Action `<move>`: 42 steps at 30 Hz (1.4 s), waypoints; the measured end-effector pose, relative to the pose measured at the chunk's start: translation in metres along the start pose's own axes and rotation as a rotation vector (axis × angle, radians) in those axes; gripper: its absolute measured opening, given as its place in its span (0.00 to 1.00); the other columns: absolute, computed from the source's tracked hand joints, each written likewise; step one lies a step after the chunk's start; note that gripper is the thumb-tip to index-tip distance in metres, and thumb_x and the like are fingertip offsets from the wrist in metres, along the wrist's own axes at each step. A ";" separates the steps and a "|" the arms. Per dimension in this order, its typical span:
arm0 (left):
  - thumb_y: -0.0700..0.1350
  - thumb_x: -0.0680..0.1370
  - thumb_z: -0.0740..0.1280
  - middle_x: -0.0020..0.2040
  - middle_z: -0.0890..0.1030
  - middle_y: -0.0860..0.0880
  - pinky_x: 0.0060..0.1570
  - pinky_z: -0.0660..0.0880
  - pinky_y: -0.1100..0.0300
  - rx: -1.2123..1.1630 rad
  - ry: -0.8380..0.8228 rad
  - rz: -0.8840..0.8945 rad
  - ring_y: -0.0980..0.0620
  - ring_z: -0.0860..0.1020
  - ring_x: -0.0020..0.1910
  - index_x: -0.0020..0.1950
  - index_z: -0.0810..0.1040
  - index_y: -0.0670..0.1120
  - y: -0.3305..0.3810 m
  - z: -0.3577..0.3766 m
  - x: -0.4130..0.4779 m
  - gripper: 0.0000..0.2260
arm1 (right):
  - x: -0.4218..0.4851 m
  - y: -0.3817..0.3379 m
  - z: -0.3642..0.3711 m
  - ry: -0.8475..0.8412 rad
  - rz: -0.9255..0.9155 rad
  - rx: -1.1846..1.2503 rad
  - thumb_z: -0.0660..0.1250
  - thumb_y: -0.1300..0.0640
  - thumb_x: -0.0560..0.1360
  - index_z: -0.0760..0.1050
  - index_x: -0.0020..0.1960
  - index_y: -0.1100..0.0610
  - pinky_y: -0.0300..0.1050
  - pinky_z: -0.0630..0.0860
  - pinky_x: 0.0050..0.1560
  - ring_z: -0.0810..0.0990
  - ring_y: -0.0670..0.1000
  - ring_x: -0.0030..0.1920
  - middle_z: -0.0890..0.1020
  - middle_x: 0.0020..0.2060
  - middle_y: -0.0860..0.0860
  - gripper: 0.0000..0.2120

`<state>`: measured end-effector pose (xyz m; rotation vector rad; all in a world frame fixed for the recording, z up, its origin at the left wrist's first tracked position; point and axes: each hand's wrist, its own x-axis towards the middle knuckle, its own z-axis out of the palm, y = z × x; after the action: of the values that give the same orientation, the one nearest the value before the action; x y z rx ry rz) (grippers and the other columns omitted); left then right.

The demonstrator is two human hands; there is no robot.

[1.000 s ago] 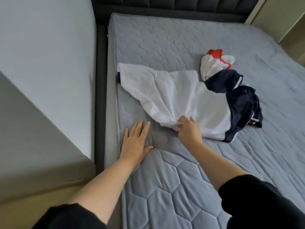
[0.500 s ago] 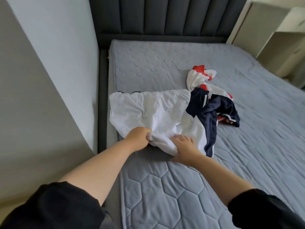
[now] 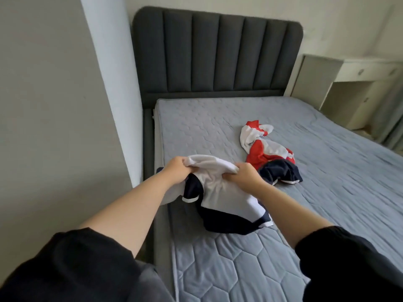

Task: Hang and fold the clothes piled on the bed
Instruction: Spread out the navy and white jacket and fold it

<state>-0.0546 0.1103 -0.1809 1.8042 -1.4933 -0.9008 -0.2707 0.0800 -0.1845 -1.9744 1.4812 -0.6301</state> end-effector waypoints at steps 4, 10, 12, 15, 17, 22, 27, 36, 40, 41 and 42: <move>0.50 0.77 0.68 0.45 0.80 0.53 0.38 0.71 0.66 -0.178 0.081 0.042 0.59 0.77 0.42 0.51 0.79 0.51 0.040 -0.023 -0.032 0.05 | -0.016 -0.046 -0.028 0.110 0.003 0.170 0.70 0.50 0.73 0.72 0.37 0.58 0.41 0.65 0.33 0.70 0.48 0.33 0.72 0.30 0.49 0.14; 0.51 0.78 0.67 0.53 0.81 0.42 0.59 0.75 0.50 -0.466 0.126 0.033 0.44 0.79 0.53 0.61 0.76 0.41 0.096 -0.055 -0.073 0.18 | -0.038 -0.098 -0.070 0.266 -0.062 0.234 0.69 0.45 0.73 0.73 0.35 0.53 0.40 0.65 0.29 0.73 0.46 0.31 0.75 0.29 0.47 0.14; 0.50 0.78 0.67 0.50 0.81 0.43 0.52 0.77 0.53 -0.586 0.121 0.042 0.46 0.80 0.49 0.60 0.75 0.40 0.114 -0.066 -0.084 0.16 | -0.041 -0.110 -0.079 0.334 -0.110 0.205 0.70 0.45 0.73 0.72 0.38 0.53 0.41 0.64 0.30 0.73 0.47 0.33 0.75 0.31 0.47 0.13; 0.49 0.79 0.65 0.46 0.80 0.46 0.42 0.77 0.58 -0.756 0.095 0.057 0.49 0.80 0.43 0.57 0.75 0.42 0.136 -0.077 -0.096 0.12 | -0.047 -0.123 -0.082 0.402 -0.174 0.170 0.70 0.46 0.72 0.70 0.50 0.51 0.38 0.65 0.34 0.74 0.42 0.39 0.76 0.39 0.42 0.13; 0.48 0.80 0.64 0.51 0.81 0.44 0.43 0.76 0.59 -0.861 0.064 0.079 0.48 0.79 0.46 0.60 0.75 0.40 0.144 -0.084 -0.100 0.14 | -0.052 -0.129 -0.078 0.411 -0.245 0.144 0.68 0.47 0.74 0.70 0.58 0.50 0.37 0.67 0.42 0.74 0.43 0.46 0.75 0.46 0.42 0.16; 0.48 0.82 0.60 0.59 0.77 0.38 0.54 0.73 0.55 -1.095 0.061 0.116 0.45 0.76 0.55 0.65 0.71 0.36 0.151 -0.107 -0.094 0.18 | -0.072 -0.155 -0.070 0.033 -0.295 0.266 0.64 0.38 0.74 0.70 0.61 0.49 0.26 0.67 0.48 0.76 0.40 0.54 0.77 0.54 0.42 0.21; 0.51 0.80 0.63 0.61 0.77 0.40 0.62 0.73 0.52 -1.013 0.177 0.075 0.44 0.78 0.59 0.64 0.73 0.36 0.141 -0.136 -0.085 0.21 | -0.060 -0.177 -0.063 0.208 -0.324 -0.039 0.69 0.59 0.71 0.78 0.48 0.60 0.35 0.67 0.33 0.78 0.50 0.40 0.80 0.37 0.51 0.07; 0.53 0.77 0.63 0.60 0.78 0.51 0.58 0.70 0.58 -0.143 0.209 0.507 0.55 0.74 0.60 0.66 0.72 0.50 0.171 -0.197 -0.110 0.19 | -0.028 -0.274 -0.142 0.466 -0.335 0.251 0.63 0.63 0.70 0.73 0.34 0.66 0.39 0.65 0.30 0.69 0.48 0.30 0.71 0.28 0.54 0.08; 0.56 0.75 0.69 0.62 0.77 0.52 0.63 0.72 0.54 -0.130 -0.009 0.586 0.56 0.75 0.62 0.68 0.68 0.54 0.207 -0.210 -0.124 0.23 | -0.028 -0.317 -0.152 0.455 -0.407 0.256 0.69 0.61 0.68 0.79 0.36 0.61 0.39 0.72 0.29 0.75 0.47 0.28 0.78 0.27 0.51 0.04; 0.52 0.75 0.71 0.61 0.78 0.51 0.62 0.73 0.54 -0.085 0.073 0.595 0.55 0.76 0.60 0.68 0.68 0.53 0.213 -0.213 -0.124 0.23 | -0.028 -0.326 -0.159 0.467 -0.397 0.305 0.69 0.61 0.68 0.79 0.35 0.57 0.38 0.74 0.30 0.77 0.47 0.29 0.79 0.28 0.50 0.03; 0.50 0.74 0.72 0.59 0.79 0.50 0.61 0.73 0.54 -0.064 0.153 0.602 0.53 0.78 0.59 0.67 0.69 0.52 0.220 -0.216 -0.124 0.23 | -0.029 -0.335 -0.166 0.464 -0.392 0.363 0.70 0.61 0.68 0.79 0.36 0.55 0.38 0.75 0.30 0.78 0.48 0.30 0.80 0.29 0.50 0.04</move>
<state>-0.0165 0.2043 0.1357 1.2270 -1.7379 -0.4897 -0.1610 0.1501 0.1672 -1.9106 1.1083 -1.4958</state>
